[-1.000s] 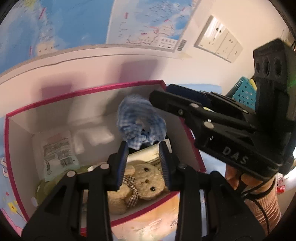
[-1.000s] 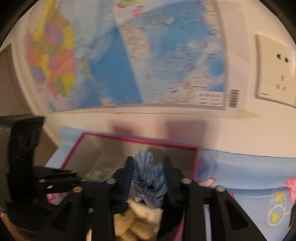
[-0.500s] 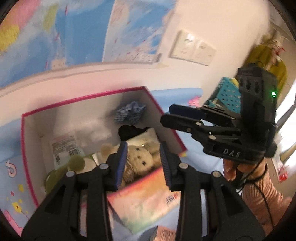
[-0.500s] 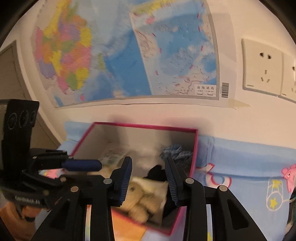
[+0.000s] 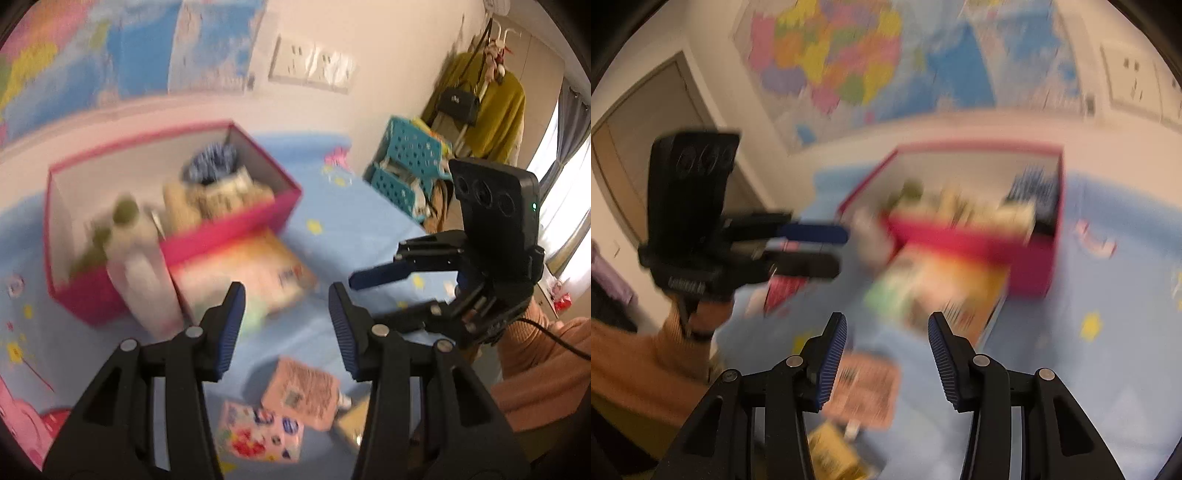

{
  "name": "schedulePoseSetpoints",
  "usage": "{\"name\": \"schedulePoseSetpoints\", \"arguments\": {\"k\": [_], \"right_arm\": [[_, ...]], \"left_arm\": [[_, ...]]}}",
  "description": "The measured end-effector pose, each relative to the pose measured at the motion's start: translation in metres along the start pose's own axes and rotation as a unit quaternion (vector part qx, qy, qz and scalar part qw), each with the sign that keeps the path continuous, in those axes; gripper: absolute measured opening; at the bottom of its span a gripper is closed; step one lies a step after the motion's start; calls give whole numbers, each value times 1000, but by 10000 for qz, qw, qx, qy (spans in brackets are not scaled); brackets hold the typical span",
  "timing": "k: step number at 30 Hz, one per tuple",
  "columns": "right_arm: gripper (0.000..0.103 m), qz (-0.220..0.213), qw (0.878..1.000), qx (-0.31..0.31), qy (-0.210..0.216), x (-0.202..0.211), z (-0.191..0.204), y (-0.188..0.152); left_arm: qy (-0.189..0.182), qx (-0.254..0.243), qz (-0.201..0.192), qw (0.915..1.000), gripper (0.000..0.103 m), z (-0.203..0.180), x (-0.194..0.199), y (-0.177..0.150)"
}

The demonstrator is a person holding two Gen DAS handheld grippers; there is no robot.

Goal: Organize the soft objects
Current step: 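Move both grippers from the box down to the pink printed packet, then close both grippers on the pink printed packet and lift it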

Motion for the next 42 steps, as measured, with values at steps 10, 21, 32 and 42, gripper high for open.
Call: {"name": "schedulePoseSetpoints", "arguments": {"k": [10,21,32,42], "right_arm": [[46,844,9933,-775,180,-32,3,-66],[33,962,9929,-692,-60,-48,25,-71],[16,514,9933,-630,-827,-37,4,-61],[34,263,9878,-1329,-766,-16,-19,-68]], "left_arm": [[82,288,759,9967,48,5,-33,-59],[-27,374,980,9945,48,0,-44,-80],[-360,622,1108,9912,48,-4,-51,-88],[-174,444,1225,9913,47,-6,-57,-91]]}}
Point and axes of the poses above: each gripper's, at about its wrist camera, not at the fingertips, and x roughly against the way its jaws point, z to its left, y to its top, the point moved 1 cm from there along -x, roughly the way its jaws point, and after that the axes turned 9 degrees about -z, right-handed, at the moved point
